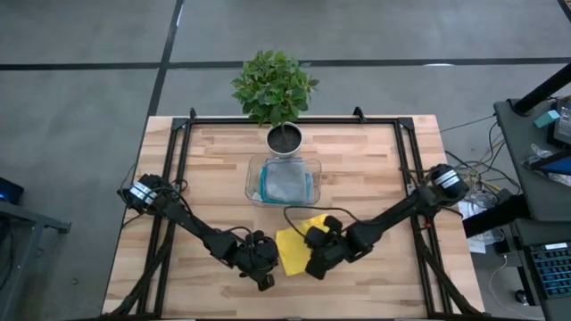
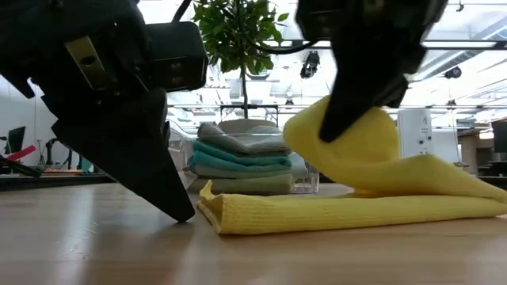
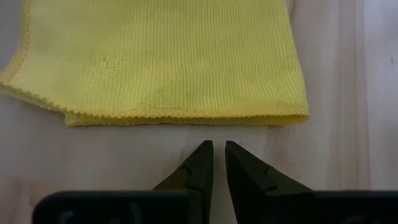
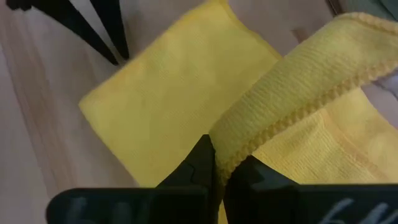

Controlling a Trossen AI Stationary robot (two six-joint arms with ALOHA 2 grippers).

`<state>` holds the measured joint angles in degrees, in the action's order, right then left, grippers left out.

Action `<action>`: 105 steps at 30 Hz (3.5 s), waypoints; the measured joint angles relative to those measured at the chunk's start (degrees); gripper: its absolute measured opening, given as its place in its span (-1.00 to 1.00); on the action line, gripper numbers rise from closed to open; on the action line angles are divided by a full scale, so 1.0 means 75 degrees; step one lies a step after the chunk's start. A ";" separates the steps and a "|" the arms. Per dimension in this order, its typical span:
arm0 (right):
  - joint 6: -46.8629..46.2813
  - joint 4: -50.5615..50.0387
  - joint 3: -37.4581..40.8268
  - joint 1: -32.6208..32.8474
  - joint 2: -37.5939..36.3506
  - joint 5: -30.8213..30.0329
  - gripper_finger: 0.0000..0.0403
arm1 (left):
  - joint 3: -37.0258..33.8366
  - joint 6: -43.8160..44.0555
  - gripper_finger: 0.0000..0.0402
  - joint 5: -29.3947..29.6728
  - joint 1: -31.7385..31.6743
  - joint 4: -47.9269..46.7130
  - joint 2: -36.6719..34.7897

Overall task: Fold microfiber towels
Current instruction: Fold the yellow microfiber cloth

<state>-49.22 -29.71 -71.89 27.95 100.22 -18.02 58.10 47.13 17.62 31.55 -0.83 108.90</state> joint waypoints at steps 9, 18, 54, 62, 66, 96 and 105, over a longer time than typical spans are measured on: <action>0.0316 0.0017 -0.0523 -0.0082 0.0510 0.0000 -0.96 | 0.0001 0.0015 -0.85 0.0126 -0.0012 0.0176 0.0015; 0.0456 0.0496 -0.0511 -0.0105 0.0522 -0.0006 -0.82 | 0.0001 0.0013 -0.85 0.0286 -0.0017 0.0263 0.0021; 0.2620 0.1799 -0.0650 -0.0173 0.0643 0.0273 0.18 | 0.0004 0.0058 -0.85 0.0249 -0.0012 0.0255 0.0033; 0.3502 0.0943 -0.0655 0.0141 0.0211 -0.0360 0.05 | 0.0004 0.0061 -0.85 0.0240 -0.0012 0.0258 0.0033; 0.3451 0.0401 -0.0273 0.0138 -0.0076 -0.0880 -0.05 | 0.0004 0.0061 -0.85 0.0237 -0.0012 0.0256 0.0030; 0.3953 0.5465 0.2151 -0.0178 -0.0221 0.0772 -0.96 | 0.0021 0.0073 -0.85 -0.0201 -0.0009 0.0258 0.0007; 0.3910 0.5764 0.2150 -0.0161 0.0140 0.0399 -0.96 | 0.0021 0.0070 -0.85 -0.0521 0.0000 0.0226 -0.0250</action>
<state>-19.90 13.52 -55.77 26.74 101.27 -15.03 58.26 47.66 13.72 31.55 0.86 107.03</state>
